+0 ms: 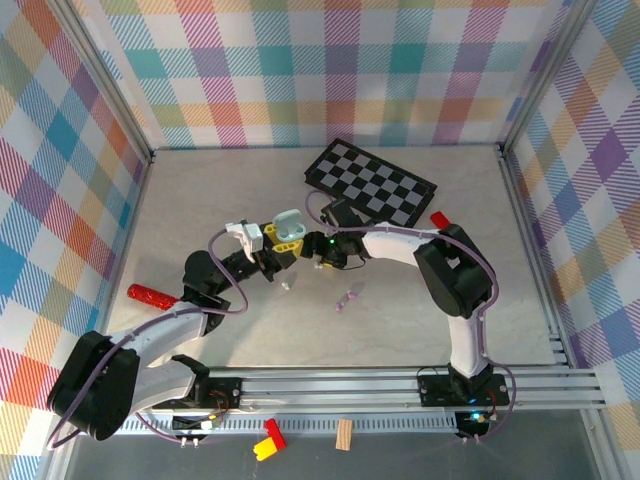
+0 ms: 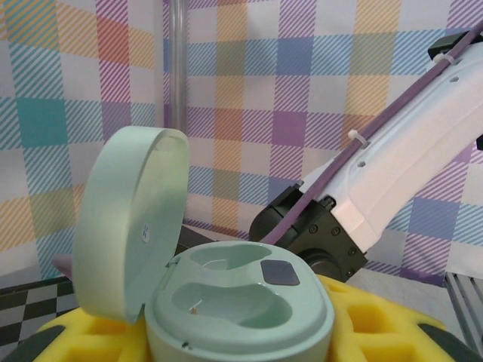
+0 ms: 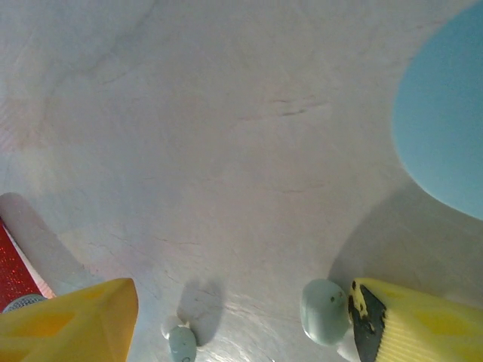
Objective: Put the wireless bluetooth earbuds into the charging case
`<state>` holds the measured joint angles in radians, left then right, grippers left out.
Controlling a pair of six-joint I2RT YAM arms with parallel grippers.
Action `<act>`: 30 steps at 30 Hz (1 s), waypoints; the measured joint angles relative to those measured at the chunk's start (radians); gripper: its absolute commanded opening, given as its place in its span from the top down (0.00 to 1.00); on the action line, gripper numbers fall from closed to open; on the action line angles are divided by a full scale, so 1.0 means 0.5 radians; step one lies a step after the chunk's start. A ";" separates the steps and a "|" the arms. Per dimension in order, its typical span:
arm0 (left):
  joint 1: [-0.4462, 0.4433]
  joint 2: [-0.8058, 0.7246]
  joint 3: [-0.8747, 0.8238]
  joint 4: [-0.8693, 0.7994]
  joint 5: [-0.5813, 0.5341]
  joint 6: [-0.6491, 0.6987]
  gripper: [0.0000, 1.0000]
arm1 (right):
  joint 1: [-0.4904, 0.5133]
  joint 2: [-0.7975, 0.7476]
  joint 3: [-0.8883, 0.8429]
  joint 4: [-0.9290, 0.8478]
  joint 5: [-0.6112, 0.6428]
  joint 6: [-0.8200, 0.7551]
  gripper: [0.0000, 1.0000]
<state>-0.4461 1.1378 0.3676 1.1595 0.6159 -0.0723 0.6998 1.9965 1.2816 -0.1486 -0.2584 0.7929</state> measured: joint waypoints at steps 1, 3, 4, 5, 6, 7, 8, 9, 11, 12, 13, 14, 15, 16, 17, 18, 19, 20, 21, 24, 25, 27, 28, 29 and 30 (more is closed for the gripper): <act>0.006 0.005 -0.021 0.021 -0.003 0.003 1.00 | 0.000 0.012 0.018 -0.002 -0.005 -0.011 0.29; 0.030 0.020 -0.060 0.063 -0.012 0.005 1.00 | 0.000 0.037 0.051 -0.013 -0.008 -0.040 0.30; 0.050 0.027 -0.072 0.080 -0.017 0.004 1.00 | 0.000 0.042 0.064 -0.024 -0.007 -0.055 0.30; 0.074 0.029 -0.079 0.090 -0.018 0.004 1.00 | 0.000 0.042 0.070 -0.039 0.000 -0.070 0.30; 0.105 0.029 -0.085 0.101 -0.024 0.001 1.00 | 0.000 0.041 0.075 -0.056 0.011 -0.092 0.30; 0.142 0.028 -0.088 0.114 -0.025 -0.005 1.00 | 0.000 0.041 0.081 -0.072 0.030 -0.111 0.30; 0.177 0.028 -0.091 0.126 -0.031 -0.014 1.00 | 0.000 0.041 0.082 -0.089 0.048 -0.136 0.30; 0.212 0.028 -0.095 0.140 -0.032 -0.021 1.00 | 0.000 0.038 0.082 -0.113 0.073 -0.160 0.30; 0.282 0.026 -0.105 0.161 -0.033 -0.034 1.00 | 0.000 0.027 0.082 -0.163 0.127 -0.211 0.29; 0.320 0.026 -0.109 0.167 -0.034 -0.037 1.00 | 0.000 0.016 0.082 -0.188 0.155 -0.242 0.29; 0.356 0.026 -0.116 0.181 -0.036 -0.044 1.00 | 0.000 -0.002 0.081 -0.211 0.183 -0.267 0.29; 0.388 0.026 -0.124 0.195 -0.037 -0.051 1.00 | 0.000 -0.020 0.081 -0.230 0.208 -0.291 0.29; 0.426 0.026 -0.133 0.207 -0.037 -0.064 1.00 | 0.000 -0.045 0.079 -0.248 0.240 -0.317 0.29; 0.463 0.026 -0.140 0.211 -0.038 -0.076 1.00 | 0.001 -0.079 0.074 -0.262 0.272 -0.349 0.30; 0.497 0.026 -0.143 0.210 -0.039 -0.082 1.00 | 0.003 -0.107 0.070 -0.275 0.298 -0.376 0.30; 0.533 0.026 -0.146 0.211 -0.038 -0.089 1.00 | 0.006 -0.143 0.068 -0.295 0.341 -0.416 0.31; 0.570 0.026 -0.148 0.212 -0.037 -0.094 1.00 | 0.013 -0.171 0.068 -0.314 0.385 -0.458 0.32; 0.603 0.027 -0.150 0.215 -0.037 -0.096 1.00 | 0.021 -0.189 0.069 -0.331 0.420 -0.494 0.33; 0.639 0.027 -0.151 0.217 -0.035 -0.101 1.00 | 0.037 -0.208 0.069 -0.356 0.480 -0.536 0.34; 0.745 0.050 -0.150 0.242 -0.024 -0.127 1.00 | 0.115 -0.220 0.082 -0.459 0.668 -0.664 0.38; 0.773 0.067 -0.150 0.253 -0.020 -0.137 1.00 | 0.155 -0.220 0.090 -0.508 0.746 -0.709 0.38; 0.822 0.116 -0.141 0.254 -0.007 -0.149 1.00 | 0.227 -0.217 0.121 -0.592 0.863 -0.784 0.39; 0.847 0.146 -0.131 0.253 -0.006 -0.156 1.00 | 0.267 -0.208 0.151 -0.637 0.928 -0.826 0.39; 0.867 0.171 -0.122 0.253 -0.004 -0.163 1.00 | 0.303 -0.191 0.190 -0.677 0.990 -0.859 0.40; 0.887 0.197 -0.110 0.253 0.001 -0.170 1.00 | 0.340 -0.167 0.237 -0.712 1.053 -0.893 0.40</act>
<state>-0.0025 1.2362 0.3126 1.2858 0.6163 -0.1574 0.8696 1.9129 1.3998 -0.5045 0.2680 0.3466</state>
